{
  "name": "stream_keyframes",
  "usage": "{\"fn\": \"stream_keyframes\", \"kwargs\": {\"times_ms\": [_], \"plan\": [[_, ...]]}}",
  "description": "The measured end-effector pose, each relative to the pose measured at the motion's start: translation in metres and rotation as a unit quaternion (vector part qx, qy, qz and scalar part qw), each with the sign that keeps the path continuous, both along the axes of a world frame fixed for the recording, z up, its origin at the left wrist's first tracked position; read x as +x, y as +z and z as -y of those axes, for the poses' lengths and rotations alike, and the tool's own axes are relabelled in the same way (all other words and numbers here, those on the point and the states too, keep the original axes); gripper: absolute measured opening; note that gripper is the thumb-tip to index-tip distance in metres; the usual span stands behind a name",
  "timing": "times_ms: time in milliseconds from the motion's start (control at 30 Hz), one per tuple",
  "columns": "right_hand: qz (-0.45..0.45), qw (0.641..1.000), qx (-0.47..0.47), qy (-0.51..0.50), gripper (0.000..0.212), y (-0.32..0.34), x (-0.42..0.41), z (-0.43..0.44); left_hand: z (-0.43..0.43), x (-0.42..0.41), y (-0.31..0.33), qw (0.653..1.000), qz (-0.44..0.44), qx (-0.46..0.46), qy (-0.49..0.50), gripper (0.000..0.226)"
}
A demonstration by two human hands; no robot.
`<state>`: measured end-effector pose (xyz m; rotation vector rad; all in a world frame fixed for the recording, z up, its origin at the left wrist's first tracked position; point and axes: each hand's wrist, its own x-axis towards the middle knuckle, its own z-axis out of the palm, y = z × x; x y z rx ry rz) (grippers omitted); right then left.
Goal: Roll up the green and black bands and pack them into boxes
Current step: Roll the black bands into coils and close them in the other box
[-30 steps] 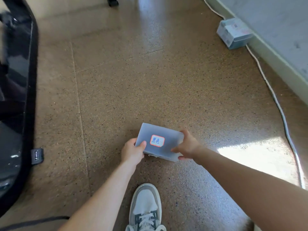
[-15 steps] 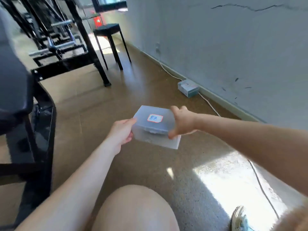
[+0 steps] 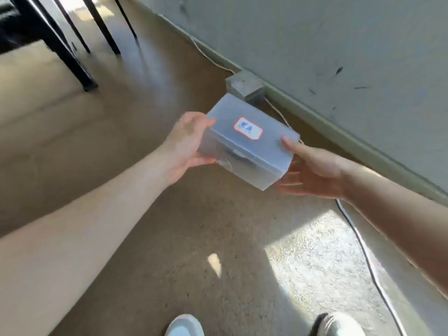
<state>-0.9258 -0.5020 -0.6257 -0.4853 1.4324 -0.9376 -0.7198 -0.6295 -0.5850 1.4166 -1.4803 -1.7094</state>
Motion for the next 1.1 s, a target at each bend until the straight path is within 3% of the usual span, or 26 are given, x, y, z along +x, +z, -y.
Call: {"fn": "stream_keyframes", "kwargs": {"times_ms": [133, 233, 367, 600, 767, 833, 967, 1100], "plan": [[0.059, 0.993, 0.024, -0.102, 0.049, -0.012, -0.003, 0.006, 0.013, -0.023, -0.027, 0.983, -0.016, 0.171, 0.057, 0.039], [0.062, 0.978, 0.077, -0.184, 0.034, 0.010, -0.004, 0.015, 0.008, -0.051, -0.015, 0.962, 0.030, 0.269, 0.040, 0.065], [0.043, 0.964, 0.116, -0.235, 0.039, 0.060, -0.019, 0.032, -0.011, -0.098, 0.029, 0.936, 0.059, 0.344, -0.045, 0.054], [0.096, 0.959, 0.124, -0.238, 0.027, 0.089, -0.072, 0.145, 0.087, -0.158, 0.040, 0.954, 0.009, 0.296, 0.045, 0.067], [0.124, 0.947, 0.107, -0.275, 0.026, 0.038, -0.112, 0.281, 0.203, -0.212, -0.008, 0.950, -0.053, 0.298, 0.074, 0.026], [0.113, 0.944, 0.102, -0.292, 0.025, 0.011, -0.127, 0.332, 0.247, -0.232, -0.036, 0.953, -0.068, 0.286, 0.072, 0.030], [0.101, 0.939, 0.091, -0.316, 0.045, -0.036, -0.152, 0.410, 0.308, -0.264, -0.085, 0.969, -0.028, 0.238, 0.065, 0.036], [0.096, 0.943, 0.098, -0.304, 0.039, -0.070, -0.172, 0.452, 0.342, -0.284, -0.129, 0.974, 0.037, 0.212, 0.067, 0.038]]}}
